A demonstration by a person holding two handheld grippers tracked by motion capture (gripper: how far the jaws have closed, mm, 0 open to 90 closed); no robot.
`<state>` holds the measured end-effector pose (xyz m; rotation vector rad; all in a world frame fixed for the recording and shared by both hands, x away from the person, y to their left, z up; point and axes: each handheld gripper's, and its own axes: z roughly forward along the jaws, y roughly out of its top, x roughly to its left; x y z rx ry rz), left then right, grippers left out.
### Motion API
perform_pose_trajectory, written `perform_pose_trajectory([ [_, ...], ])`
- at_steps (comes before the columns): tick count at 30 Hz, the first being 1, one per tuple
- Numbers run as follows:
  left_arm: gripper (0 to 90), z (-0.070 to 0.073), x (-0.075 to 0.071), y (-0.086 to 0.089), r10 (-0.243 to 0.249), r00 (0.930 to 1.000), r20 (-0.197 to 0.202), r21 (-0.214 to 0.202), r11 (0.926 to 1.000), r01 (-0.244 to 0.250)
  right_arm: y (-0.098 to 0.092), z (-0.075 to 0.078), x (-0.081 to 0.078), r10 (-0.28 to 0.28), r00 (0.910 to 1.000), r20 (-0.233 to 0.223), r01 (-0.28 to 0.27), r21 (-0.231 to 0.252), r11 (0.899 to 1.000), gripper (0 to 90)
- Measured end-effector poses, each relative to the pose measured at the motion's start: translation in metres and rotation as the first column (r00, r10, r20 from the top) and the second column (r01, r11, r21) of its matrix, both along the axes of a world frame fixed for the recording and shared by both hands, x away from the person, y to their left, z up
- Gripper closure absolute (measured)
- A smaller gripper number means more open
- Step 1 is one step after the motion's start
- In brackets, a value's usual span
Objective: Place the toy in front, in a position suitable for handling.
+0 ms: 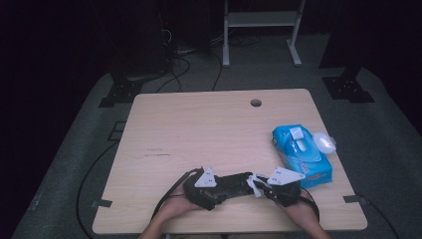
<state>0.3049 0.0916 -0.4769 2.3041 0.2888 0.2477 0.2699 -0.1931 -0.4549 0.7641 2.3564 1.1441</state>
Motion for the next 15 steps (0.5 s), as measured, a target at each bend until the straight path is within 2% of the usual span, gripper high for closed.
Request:
perform_pose_trajectory([
  [5,23.8,0.0,0.0,0.0,0.0,1.0,-0.009,-0.006,1.0,0.0,0.009,0.0,-0.004,0.028,0.9995,0.015,-0.028,-0.002,1.0,80.4],
  [8,23.9,0.0,0.002,0.001,0.006,1.0,-0.008,-0.015,0.9999,-0.006,0.01,0.0,0.003,0.013,0.9998,0.012,-0.014,0.006,1.0,80.4],
  [11,23.9,-0.002,0.003,0.0,0.004,0.9999,-0.013,-0.027,0.9996,-0.004,0.012,0.001,0.012,-0.01,0.9996,0.026,0.009,0.026,1.0,80.4],
  [15,23.9,-0.001,0.003,0.0,0.004,1.0,-0.008,-0.022,0.9997,-0.004,0.017,0.003,0.021,-0.019,0.9993,0.032,0.017,0.042,0.999,80.4],
])
